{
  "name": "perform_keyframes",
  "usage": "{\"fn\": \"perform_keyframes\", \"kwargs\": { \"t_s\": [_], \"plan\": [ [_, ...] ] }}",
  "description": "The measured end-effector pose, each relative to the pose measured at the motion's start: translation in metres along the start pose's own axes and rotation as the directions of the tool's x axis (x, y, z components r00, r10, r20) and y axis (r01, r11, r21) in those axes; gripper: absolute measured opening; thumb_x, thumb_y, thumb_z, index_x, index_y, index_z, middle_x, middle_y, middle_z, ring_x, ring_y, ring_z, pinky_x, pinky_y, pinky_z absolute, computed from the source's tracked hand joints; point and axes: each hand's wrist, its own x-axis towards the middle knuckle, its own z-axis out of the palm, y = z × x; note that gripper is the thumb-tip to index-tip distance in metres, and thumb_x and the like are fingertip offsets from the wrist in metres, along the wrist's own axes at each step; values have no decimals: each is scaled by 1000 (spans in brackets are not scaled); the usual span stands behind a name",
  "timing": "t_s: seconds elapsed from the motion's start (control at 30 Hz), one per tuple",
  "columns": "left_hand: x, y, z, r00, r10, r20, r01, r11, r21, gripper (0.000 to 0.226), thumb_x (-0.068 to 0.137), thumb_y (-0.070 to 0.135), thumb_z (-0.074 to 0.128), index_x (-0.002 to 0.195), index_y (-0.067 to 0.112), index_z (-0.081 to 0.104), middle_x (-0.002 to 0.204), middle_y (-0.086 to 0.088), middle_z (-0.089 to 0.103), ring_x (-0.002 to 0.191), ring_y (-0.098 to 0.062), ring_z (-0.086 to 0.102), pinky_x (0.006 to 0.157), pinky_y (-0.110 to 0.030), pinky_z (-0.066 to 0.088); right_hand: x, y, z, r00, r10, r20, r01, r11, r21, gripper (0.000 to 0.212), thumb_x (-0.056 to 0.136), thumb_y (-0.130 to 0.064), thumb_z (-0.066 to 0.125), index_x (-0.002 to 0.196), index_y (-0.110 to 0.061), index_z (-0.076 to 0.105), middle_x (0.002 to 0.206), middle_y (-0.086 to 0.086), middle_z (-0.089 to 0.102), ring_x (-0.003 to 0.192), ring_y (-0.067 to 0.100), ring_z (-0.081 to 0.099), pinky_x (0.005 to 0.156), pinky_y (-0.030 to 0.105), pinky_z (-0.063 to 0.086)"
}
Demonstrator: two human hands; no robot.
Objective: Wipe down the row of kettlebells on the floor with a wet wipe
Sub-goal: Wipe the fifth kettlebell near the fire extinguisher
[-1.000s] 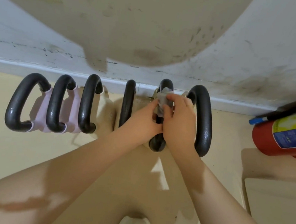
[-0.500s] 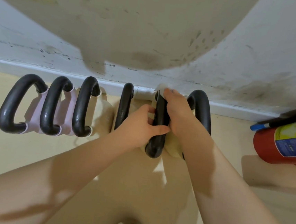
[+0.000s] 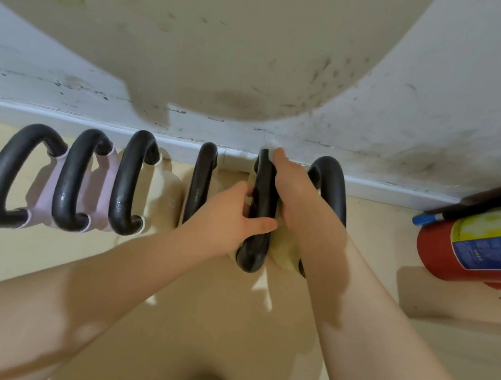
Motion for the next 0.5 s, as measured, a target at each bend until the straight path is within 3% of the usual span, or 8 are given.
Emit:
{"fn": "perform_keyframes", "kwargs": {
  "t_s": [0.07, 0.13, 0.27, 0.37, 0.43, 0.5],
  "plan": [
    [3, 2, -3, 999, 0, 40, -1, 1000, 21, 39, 79, 38, 66, 110, 21, 50, 91, 9, 65, 79, -3, 61, 62, -11, 42, 7, -6, -3, 999, -7, -32, 6, 999, -39, 52, 99, -40, 24, 121, -3, 52, 89, 8, 58, 74, 20, 53, 74, 34, 41],
    [6, 4, -7, 997, 0, 80, -4, 998, 56, 34, 79, 37, 66, 106, 19, 55, 85, 7, 64, 76, -7, 61, 63, -17, 42, 16, -8, -3, 999, -34, -34, 30, 995, -94, 55, 100, -40, 20, 126, -3, 50, 102, 13, 58, 80, 22, 52, 77, 33, 36],
    [9, 4, -9, 994, -5, 113, -4, 997, 76, 33, 79, 39, 66, 104, 20, 57, 67, 11, 55, 62, -5, 54, 56, -19, 37, 20, -5, -7, 998, -69, 12, 70, 983, -170, 48, 93, -46, 33, 109, -6, 55, 93, 9, 58, 80, 23, 56, 67, 32, 43],
    [11, 1, -9, 991, -17, 132, 10, 998, 56, 39, 78, 41, 66, 110, 22, 55, 72, 9, 60, 66, -8, 58, 61, -22, 43, 29, -9, -7, 989, -149, -2, 147, 975, -167, 56, 77, -47, 40, 116, -8, 53, 121, 17, 56, 98, 32, 60, 79, 43, 51],
    [11, -1, -9, 990, -27, 138, 20, 998, 55, 42, 78, 42, 65, 113, 23, 54, 75, 7, 63, 68, -8, 60, 62, -23, 45, 35, -8, -5, 945, -324, 35, 317, 892, -323, 34, 77, -42, 37, 88, -17, 58, 114, 17, 56, 98, 36, 57, 83, 48, 50],
    [12, -2, -8, 991, -29, 132, 20, 997, 69, 39, 78, 43, 64, 110, 24, 54, 62, 10, 54, 55, -5, 52, 52, -19, 37, 32, -9, -8, 857, -499, 125, 489, 713, -504, 26, 87, -30, 39, 64, -19, 45, 89, 9, 51, 89, 34, 54, 84, 48, 47]
  ]
}}
